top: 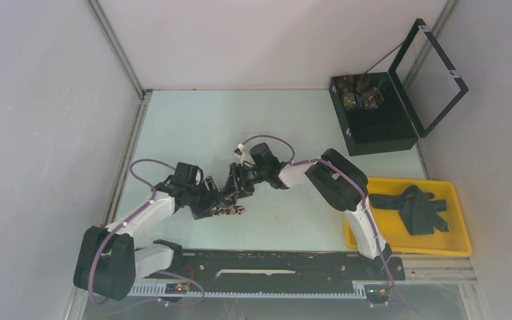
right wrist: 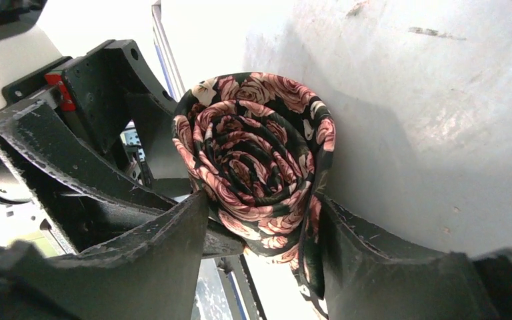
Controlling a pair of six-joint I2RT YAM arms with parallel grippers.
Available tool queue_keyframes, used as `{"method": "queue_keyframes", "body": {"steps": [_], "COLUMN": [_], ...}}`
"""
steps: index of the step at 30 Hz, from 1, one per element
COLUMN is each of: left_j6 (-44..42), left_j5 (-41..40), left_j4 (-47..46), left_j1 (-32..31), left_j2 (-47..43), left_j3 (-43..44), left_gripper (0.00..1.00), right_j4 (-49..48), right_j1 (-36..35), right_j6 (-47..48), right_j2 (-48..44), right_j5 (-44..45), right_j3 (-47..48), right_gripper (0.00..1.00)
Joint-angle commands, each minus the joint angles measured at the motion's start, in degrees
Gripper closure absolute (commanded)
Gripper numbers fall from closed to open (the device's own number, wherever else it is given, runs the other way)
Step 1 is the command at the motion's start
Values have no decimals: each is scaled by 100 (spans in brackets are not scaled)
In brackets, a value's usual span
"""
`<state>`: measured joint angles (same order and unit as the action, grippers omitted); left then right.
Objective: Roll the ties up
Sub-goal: Pick up the tie at the center of the board.
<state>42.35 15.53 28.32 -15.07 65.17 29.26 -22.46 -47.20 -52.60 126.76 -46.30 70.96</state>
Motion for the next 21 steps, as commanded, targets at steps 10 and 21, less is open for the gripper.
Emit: {"method": "queue_keyframes", "body": {"steps": [10, 21], "left_j6": [824, 1069], "left_j5": [184, 337], "left_j4": [-1322, -1119], "left_j1": [198, 242], "left_j2": [-206, -401], "left_j3": [-70, 65], "left_gripper": [29, 22], "right_j4": [-568, -269], "right_j1": [-517, -356], "right_j6": [-447, -642], "right_j2": [91, -19], "right_j5": [-487, -397], "right_j3": [-20, -21], "right_gripper": [57, 73]}}
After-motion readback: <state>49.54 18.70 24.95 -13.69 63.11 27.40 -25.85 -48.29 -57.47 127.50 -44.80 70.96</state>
